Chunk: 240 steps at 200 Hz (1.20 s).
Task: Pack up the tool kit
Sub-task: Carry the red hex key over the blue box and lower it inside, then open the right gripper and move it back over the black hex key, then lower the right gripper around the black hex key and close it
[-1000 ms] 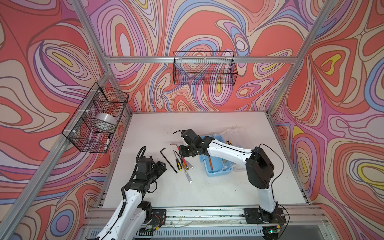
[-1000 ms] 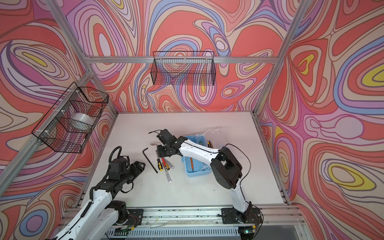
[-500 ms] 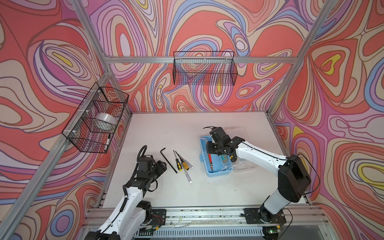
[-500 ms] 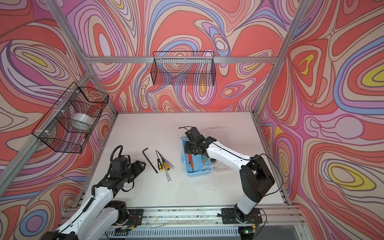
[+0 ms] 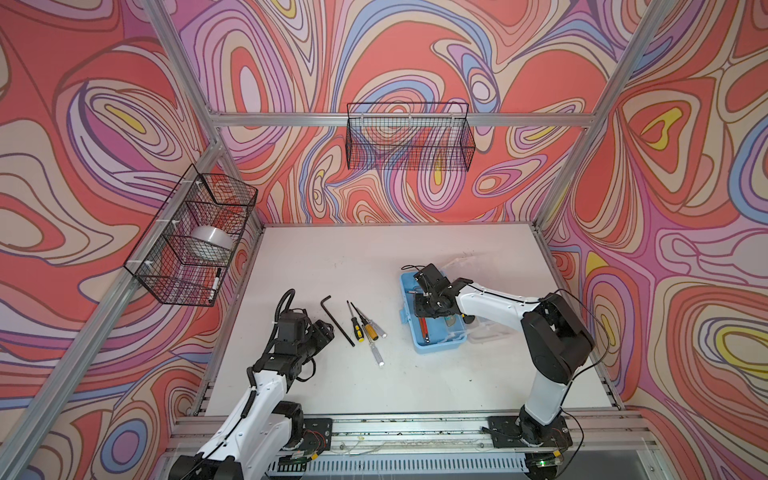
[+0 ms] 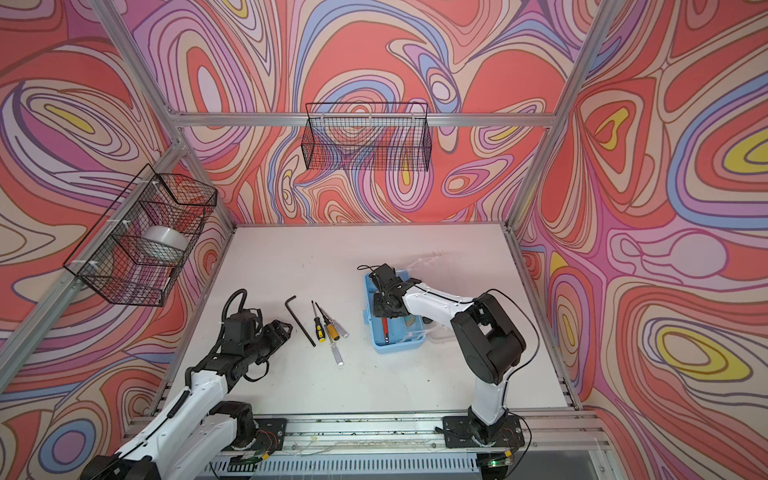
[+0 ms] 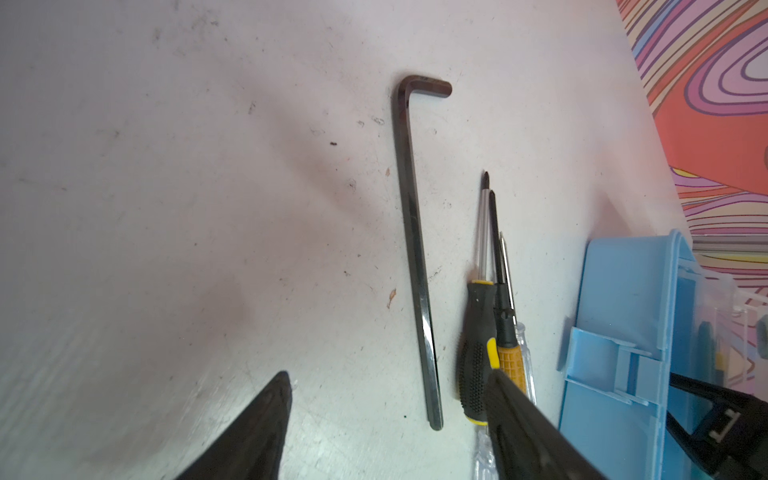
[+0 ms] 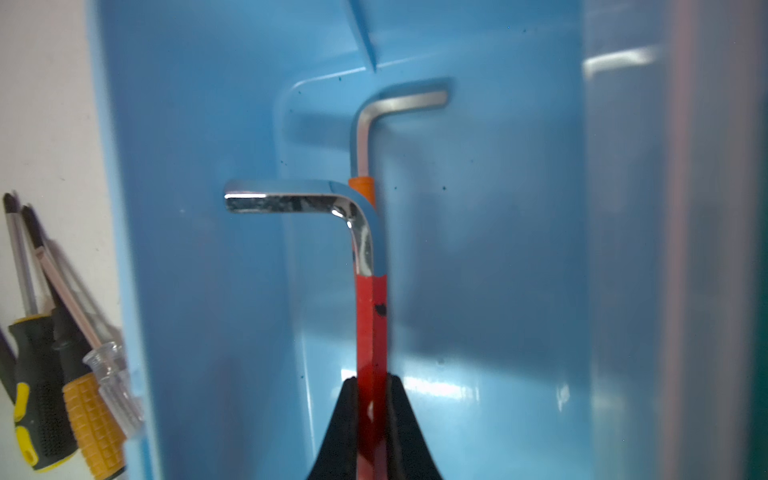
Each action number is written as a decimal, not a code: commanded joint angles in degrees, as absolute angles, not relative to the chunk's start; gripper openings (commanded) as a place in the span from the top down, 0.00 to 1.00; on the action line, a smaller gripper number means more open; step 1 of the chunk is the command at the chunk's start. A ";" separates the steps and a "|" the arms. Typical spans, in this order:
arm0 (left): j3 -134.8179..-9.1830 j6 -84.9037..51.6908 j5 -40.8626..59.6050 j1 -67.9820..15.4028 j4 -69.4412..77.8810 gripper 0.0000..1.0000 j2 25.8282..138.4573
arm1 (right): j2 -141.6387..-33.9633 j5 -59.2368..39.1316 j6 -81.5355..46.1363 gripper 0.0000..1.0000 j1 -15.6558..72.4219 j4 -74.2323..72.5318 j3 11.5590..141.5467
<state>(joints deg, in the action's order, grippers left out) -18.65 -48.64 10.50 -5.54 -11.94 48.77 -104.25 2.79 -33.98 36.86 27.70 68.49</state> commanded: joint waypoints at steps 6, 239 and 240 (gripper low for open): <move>-20.04 -47.81 10.33 -5.15 -11.60 0.26 48.61 | -105.60 4.60 -33.76 0.90 36.32 27.71 69.21; -17.87 -51.14 3.97 -3.43 -28.11 0.24 27.70 | -139.53 2.16 -18.46 0.62 60.12 43.11 125.76; -17.77 -51.15 4.01 -3.43 -28.21 0.24 27.61 | -139.68 2.31 -18.46 0.63 60.07 43.13 125.99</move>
